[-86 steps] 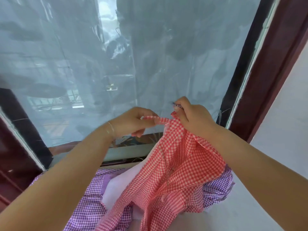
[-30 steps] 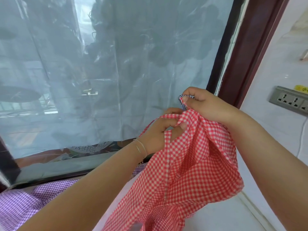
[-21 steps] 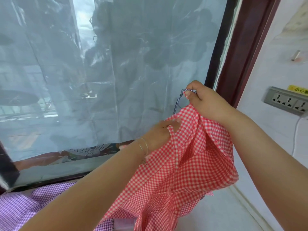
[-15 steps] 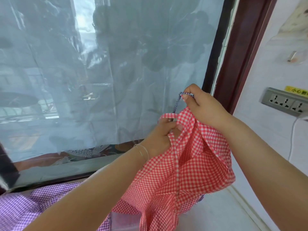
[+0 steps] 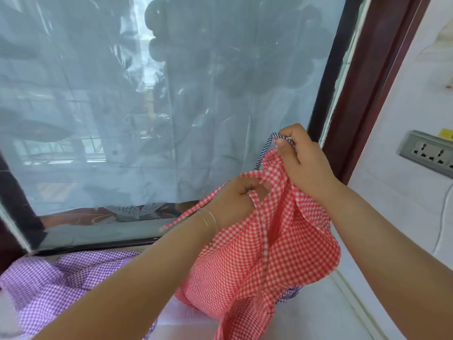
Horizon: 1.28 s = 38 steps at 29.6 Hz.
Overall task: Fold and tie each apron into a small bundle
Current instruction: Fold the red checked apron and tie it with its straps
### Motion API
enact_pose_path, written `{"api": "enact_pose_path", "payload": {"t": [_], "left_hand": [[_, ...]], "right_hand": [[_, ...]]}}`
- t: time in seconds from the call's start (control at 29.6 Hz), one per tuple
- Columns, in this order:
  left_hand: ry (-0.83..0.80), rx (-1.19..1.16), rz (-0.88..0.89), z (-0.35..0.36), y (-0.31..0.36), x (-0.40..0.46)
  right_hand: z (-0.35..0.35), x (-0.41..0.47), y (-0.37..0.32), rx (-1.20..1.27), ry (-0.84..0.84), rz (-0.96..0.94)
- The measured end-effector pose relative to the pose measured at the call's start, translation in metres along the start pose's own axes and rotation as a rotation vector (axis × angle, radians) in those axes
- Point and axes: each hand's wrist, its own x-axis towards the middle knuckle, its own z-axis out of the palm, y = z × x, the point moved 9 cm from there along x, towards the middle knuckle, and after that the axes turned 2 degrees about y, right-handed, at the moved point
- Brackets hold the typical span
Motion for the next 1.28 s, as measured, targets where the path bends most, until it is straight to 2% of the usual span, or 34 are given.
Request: {"api": "enact_pose_path", "payload": {"t": [0.1,0.2,0.34,0.51,0.64,0.74,0.91,1.05,1.28], "left_hand": [[0.097,-0.139,-0.140,-0.012,-0.022,0.004],[0.159,-0.124,-0.120,-0.028,-0.019,0.005],[-0.004,-0.091,-0.147,-0.017,-0.022,0.002],[-0.059,0.161,-0.005,-0.020,-0.024,-0.002],[-0.104,0.016,-0.135,-0.020,-0.033,-0.004],[-0.098,0.000,-0.133,-0.030,-0.034,-0.008],[0.143,0.147,0.024,-0.073,-0.026,-0.008],[-0.026,0.442,0.184,-0.065,-0.026,-0.015],[-0.224,0.817,0.130,-0.056,-0.054,-0.028]], "right_hand": [[0.005,0.001,0.001,0.086,-0.016,-0.001],[0.012,0.003,0.003,0.161,-0.049,0.001],[0.011,0.006,0.004,0.241,-0.031,0.010],[0.021,0.010,0.000,0.237,-0.057,0.031],[0.031,0.013,-0.010,0.256,-0.080,0.035],[0.038,0.015,-0.018,0.254,-0.094,0.032],[0.050,0.017,-0.022,0.231,-0.161,0.085],[0.052,0.022,-0.027,0.199,-0.130,0.089],[0.060,0.026,-0.034,0.151,-0.101,0.099]]}}
